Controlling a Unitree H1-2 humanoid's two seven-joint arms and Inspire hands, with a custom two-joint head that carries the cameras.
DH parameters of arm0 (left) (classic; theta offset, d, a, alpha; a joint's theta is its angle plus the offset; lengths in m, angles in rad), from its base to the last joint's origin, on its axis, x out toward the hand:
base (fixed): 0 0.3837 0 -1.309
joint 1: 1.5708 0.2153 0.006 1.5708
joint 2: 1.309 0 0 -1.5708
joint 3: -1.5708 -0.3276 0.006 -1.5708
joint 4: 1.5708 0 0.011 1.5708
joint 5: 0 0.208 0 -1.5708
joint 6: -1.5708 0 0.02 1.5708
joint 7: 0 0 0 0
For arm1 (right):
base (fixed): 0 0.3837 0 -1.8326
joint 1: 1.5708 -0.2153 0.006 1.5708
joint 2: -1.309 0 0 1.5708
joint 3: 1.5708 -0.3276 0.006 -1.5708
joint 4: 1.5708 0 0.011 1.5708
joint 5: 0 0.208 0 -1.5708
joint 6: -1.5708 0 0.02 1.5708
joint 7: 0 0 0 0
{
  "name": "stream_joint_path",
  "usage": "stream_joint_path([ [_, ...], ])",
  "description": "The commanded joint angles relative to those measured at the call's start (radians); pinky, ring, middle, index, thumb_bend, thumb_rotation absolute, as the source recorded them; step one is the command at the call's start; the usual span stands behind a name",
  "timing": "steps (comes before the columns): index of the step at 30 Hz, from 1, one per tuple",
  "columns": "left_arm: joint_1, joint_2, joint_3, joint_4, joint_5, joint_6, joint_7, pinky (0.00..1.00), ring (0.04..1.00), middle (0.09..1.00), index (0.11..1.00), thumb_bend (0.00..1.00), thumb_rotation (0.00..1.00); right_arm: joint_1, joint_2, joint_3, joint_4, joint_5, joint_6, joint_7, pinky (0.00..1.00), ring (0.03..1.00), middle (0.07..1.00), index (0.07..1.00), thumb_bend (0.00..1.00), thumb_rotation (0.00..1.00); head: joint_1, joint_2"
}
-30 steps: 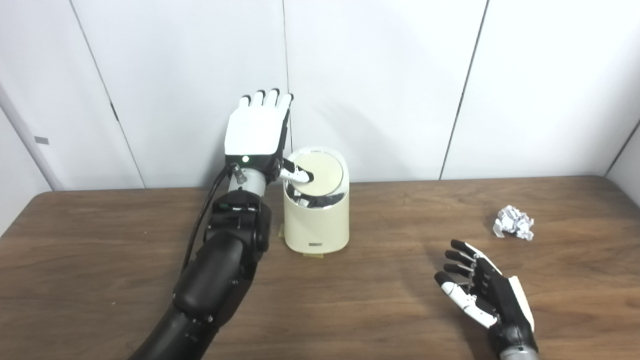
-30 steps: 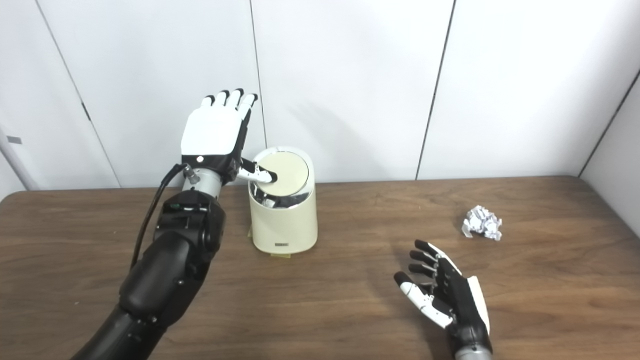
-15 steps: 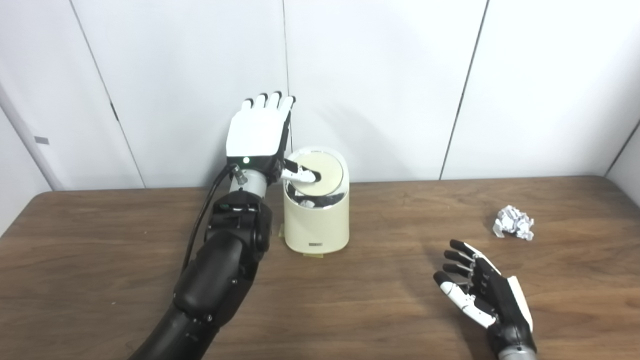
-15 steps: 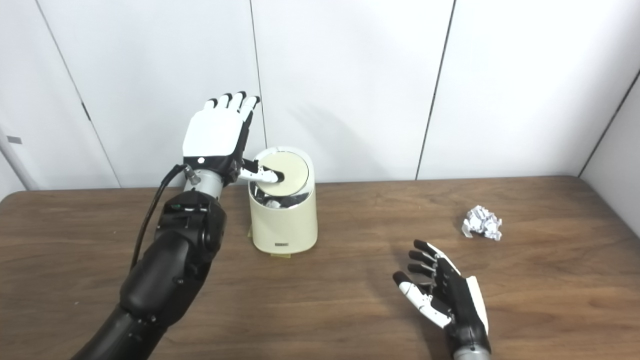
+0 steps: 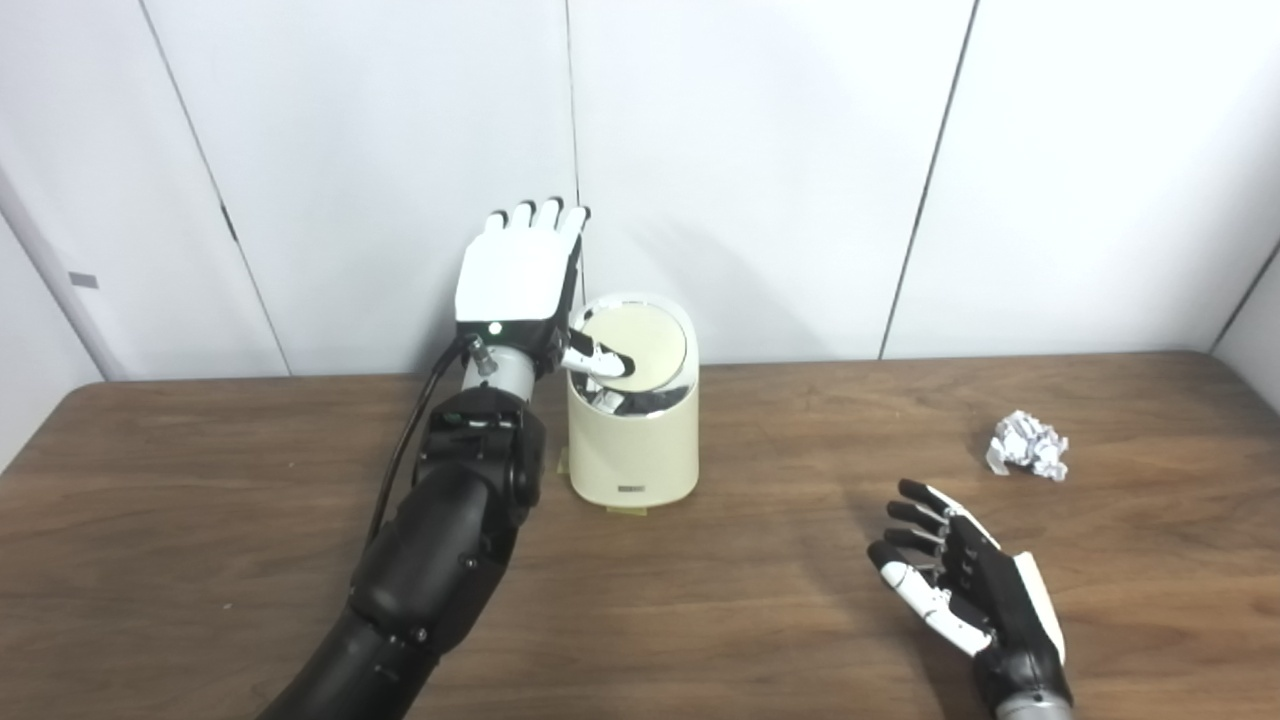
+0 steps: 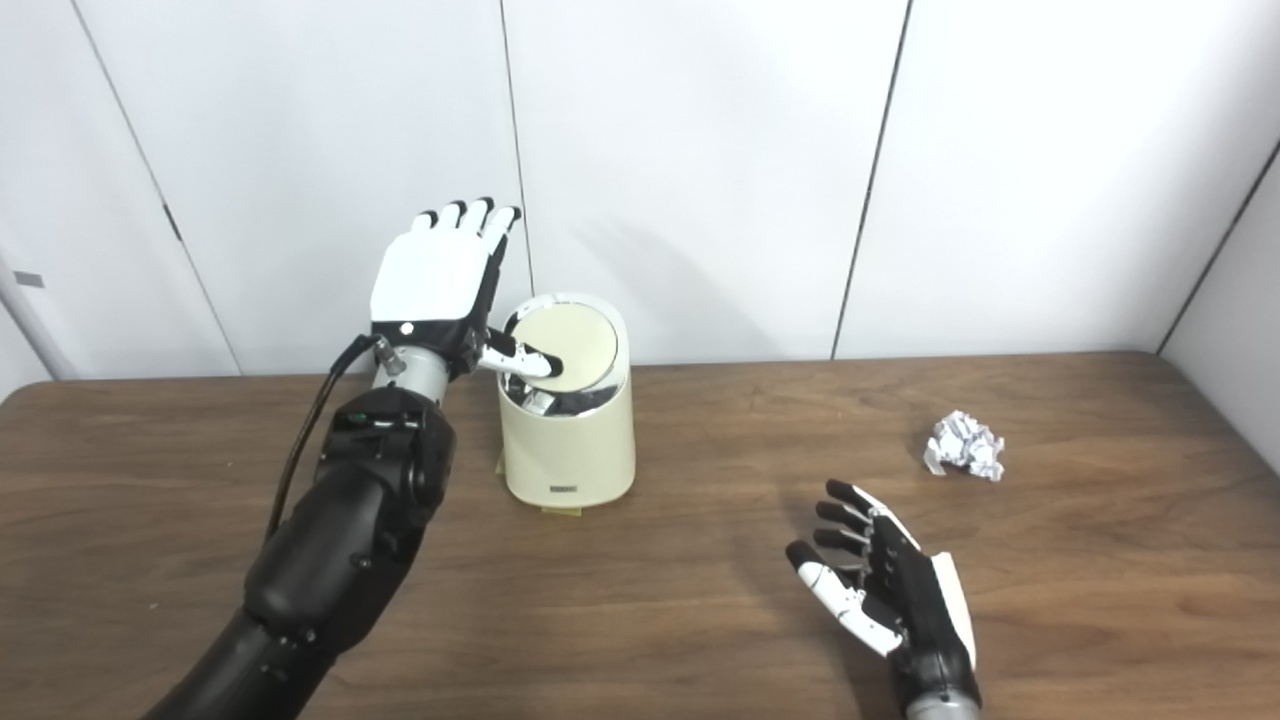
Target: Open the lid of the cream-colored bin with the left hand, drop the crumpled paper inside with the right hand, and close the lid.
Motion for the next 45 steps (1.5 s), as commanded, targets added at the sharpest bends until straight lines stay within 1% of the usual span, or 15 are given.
stream_joint_path([
  [1, -0.042, 0.007, 0.0, 0.0, 0.016, 0.003, 0.026, 1.0, 1.0, 1.0, 1.0, 1.0, 0.36, -0.006, 0.009, 0.018, -0.026, -0.004, 0.005, 0.017, 0.61, 0.73, 0.779, 0.806, 0.4, 0.39, -0.001, 0.001],
  [8, -0.03, 0.011, -0.009, 0.04, 0.005, -0.004, 0.06, 1.0, 1.0, 1.0, 1.0, 1.0, 0.34, -0.002, 0.014, 0.023, -0.04, -0.003, 0.012, 0.018, 0.61, 0.737, 0.783, 0.806, 0.42, 0.39, -0.004, 0.015],
  [12, -0.026, 0.019, -0.029, 0.035, 0.02, -0.002, 0.045, 1.0, 1.0, 1.0, 1.0, 1.0, 0.31, -0.003, 0.011, 0.027, -0.042, -0.003, 0.01, 0.021, 0.62, 0.74, 0.788, 0.815, 0.4, 0.37, -0.005, 0.019],
  [19, -0.021, 0.034, -0.06, 0.025, 0.038, -0.01, 0.042, 1.0, 1.0, 1.0, 1.0, 1.0, 0.27, -0.002, 0.015, 0.034, -0.061, -0.006, 0.03, 0.019, 0.62, 0.737, 0.786, 0.813, 0.42, 0.39, -0.008, 0.031],
  [26, -0.025, 0.048, -0.084, 0.008, 0.074, -0.002, 0.008, 1.0, 1.0, 1.0, 1.0, 1.0, 0.22, -0.002, 0.015, 0.036, -0.069, -0.003, 0.04, 0.019, 0.61, 0.739, 0.786, 0.811, 0.41, 0.38, -0.007, 0.034],
  [29, -0.025, 0.044, -0.076, -0.007, 0.072, -0.001, 0.003, 1.0, 1.0, 1.0, 1.0, 1.0, 0.27, -0.002, 0.014, 0.036, -0.067, -0.002, 0.04, 0.019, 0.62, 0.737, 0.79, 0.815, 0.41, 0.38, -0.007, 0.035],
  [32, -0.019, 0.024, -0.041, -0.041, 0.033, 0.0, 0.034, 1.0, 1.0, 1.0, 1.0, 1.0, 0.34, -0.002, 0.01, 0.034, -0.064, -0.001, 0.033, 0.02, 0.61, 0.731, 0.784, 0.811, 0.4, 0.37, -0.003, 0.033],
  [33, -0.019, 0.019, -0.033, -0.051, 0.024, 0.0, 0.041, 1.0, 1.0, 1.0, 1.0, 0.93, 0.5, -0.002, 0.009, 0.034, -0.063, -0.002, 0.033, 0.02, 0.61, 0.73, 0.782, 0.811, 0.4, 0.39, -0.003, 0.033],
  [34, -0.018, 0.014, -0.023, -0.074, 0.015, 0.001, 0.038, 1.0, 1.0, 1.0, 1.0, 0.9, 0.57, -0.001, 0.009, 0.034, -0.064, -0.002, 0.035, 0.02, 0.61, 0.73, 0.781, 0.811, 0.41, 0.39, -0.003, 0.033],
  [35, -0.018, 0.004, -0.013, -0.104, 0.006, 0.004, 0.034, 1.0, 1.0, 1.0, 1.0, 0.82, 0.69, -0.001, 0.007, 0.033, -0.064, 0.0, 0.037, 0.022, 0.61, 0.732, 0.781, 0.811, 0.41, 0.4, -0.002, 0.031],
  [36, -0.017, -0.004, -0.004, -0.134, -0.004, 0.003, 0.029, 1.0, 1.0, 1.0, 1.0, 0.82, 0.69, -0.002, 0.006, 0.032, -0.063, 0.002, 0.036, 0.023, 0.61, 0.732, 0.781, 0.811, 0.41, 0.4, -0.002, 0.031],
  [40, -0.017, -0.047, 0.041, -0.265, -0.068, -0.025, 0.058, 1.0, 1.0, 1.0, 1.0, 0.69, 0.95, -0.005, 0.006, 0.028, -0.059, 0.007, 0.041, 0.027, 0.61, 0.735, 0.785, 0.809, 0.4, 0.37, 0.0, 0.028],
  [42, -0.015, -0.067, 0.067, -0.299, -0.118, -0.067, 0.116, 1.0, 1.0, 1.0, 1.0, 0.62, 0.99, -0.007, 0.004, 0.027, -0.053, 0.009, 0.043, 0.03, 0.61, 0.737, 0.787, 0.811, 0.4, 0.36, 0.003, 0.024],
  [43, -0.013, -0.074, 0.079, -0.306, -0.138, -0.092, 0.152, 1.0, 1.0, 1.0, 1.0, 0.57, 0.98, -0.009, 0.002, 0.027, -0.049, 0.008, 0.041, 0.032, 0.61, 0.737, 0.789, 0.811, 0.4, 0.37, 0.003, 0.023],
  [45, -0.008, -0.084, 0.099, -0.299, -0.174, -0.139, 0.214, 1.0, 1.0, 1.0, 1.0, 0.53, 0.97, -0.011, -0.003, 0.029, -0.041, 0.002, 0.036, 0.033, 0.61, 0.735, 0.789, 0.811, 0.4, 0.39, 0.0, 0.018],
])
